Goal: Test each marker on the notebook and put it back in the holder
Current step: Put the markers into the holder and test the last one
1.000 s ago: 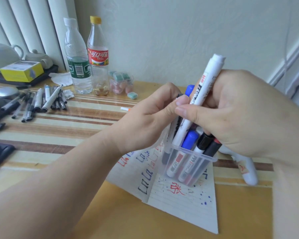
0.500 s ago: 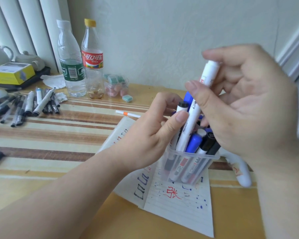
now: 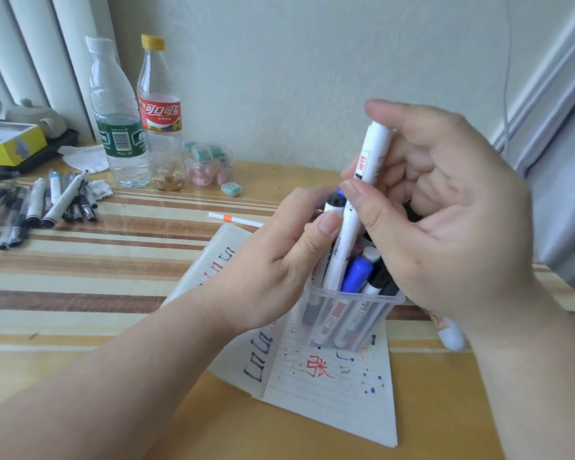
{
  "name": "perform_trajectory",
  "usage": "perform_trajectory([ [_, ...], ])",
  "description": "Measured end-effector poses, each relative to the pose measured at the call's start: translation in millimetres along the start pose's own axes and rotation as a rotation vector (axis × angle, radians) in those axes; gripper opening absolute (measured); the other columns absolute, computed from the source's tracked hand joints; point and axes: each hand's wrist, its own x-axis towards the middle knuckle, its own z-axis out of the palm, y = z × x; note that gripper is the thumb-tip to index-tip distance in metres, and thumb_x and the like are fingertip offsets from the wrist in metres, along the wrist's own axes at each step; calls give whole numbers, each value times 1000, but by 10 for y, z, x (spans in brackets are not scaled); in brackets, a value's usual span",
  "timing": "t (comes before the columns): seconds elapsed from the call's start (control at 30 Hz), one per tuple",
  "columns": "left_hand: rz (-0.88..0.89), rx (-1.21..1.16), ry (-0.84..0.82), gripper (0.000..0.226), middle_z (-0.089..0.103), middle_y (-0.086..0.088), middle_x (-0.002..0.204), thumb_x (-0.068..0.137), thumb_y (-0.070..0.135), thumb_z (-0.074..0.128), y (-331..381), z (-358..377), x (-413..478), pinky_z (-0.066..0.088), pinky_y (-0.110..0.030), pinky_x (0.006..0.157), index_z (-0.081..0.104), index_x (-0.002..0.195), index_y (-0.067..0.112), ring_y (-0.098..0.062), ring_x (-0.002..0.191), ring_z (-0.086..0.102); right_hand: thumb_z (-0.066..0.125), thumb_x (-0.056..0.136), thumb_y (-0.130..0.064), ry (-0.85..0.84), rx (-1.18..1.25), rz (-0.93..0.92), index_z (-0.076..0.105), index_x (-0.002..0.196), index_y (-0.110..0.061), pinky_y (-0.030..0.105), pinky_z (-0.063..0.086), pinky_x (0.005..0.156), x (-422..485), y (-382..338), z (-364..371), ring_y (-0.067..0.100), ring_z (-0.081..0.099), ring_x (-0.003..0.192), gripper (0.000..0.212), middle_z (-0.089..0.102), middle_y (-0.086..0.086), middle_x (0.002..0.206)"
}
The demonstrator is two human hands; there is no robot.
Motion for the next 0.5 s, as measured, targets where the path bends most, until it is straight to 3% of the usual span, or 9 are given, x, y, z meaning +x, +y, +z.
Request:
perform_trajectory([
  [0.1, -17, -60, 4, 57, 54, -10, 140, 103, 59, 32, -21, 15, 9, 39, -54, 112, 43, 147, 23, -31, 136, 49, 70, 91, 5, -91, 132, -4, 52, 128, -19, 52, 48, 56, -57, -17, 14, 45, 63, 74, 48, 67, 21, 93],
  [0.17, -32, -68, -1, 57, 54, -11, 139, 105, 55, 31, -23, 19, 14, 39, -54, 112, 42, 149, 20, -32, 136, 48, 68, 91, 7, -104, 146, 15, 51, 127, -17, 53, 49, 58, -86, -4, 53, 47, 63, 75, 46, 67, 24, 92],
  [0.33, -38, -7, 27, 43, 60, -9, 127, 108, 41, 30, 16, 24, -3, 44, -50, 104, 50, 137, 17, -30, 123, 56, 71, 92, -1, 92, 27, -2, 54, 122, -14, 50, 48, 57, -122, 151, -13, 40, 62, 74, 37, 65, 18, 93],
  [0.5, -40, 13, 47, 44, 61, -8, 125, 107, 42, 30, 37, 54, -8, 45, -49, 103, 50, 138, 17, -28, 120, 57, 73, 92, -6, 111, -66, -25, 57, 125, -9, 45, 44, 59, -127, 219, -28, 38, 55, 72, 36, 61, 14, 94],
])
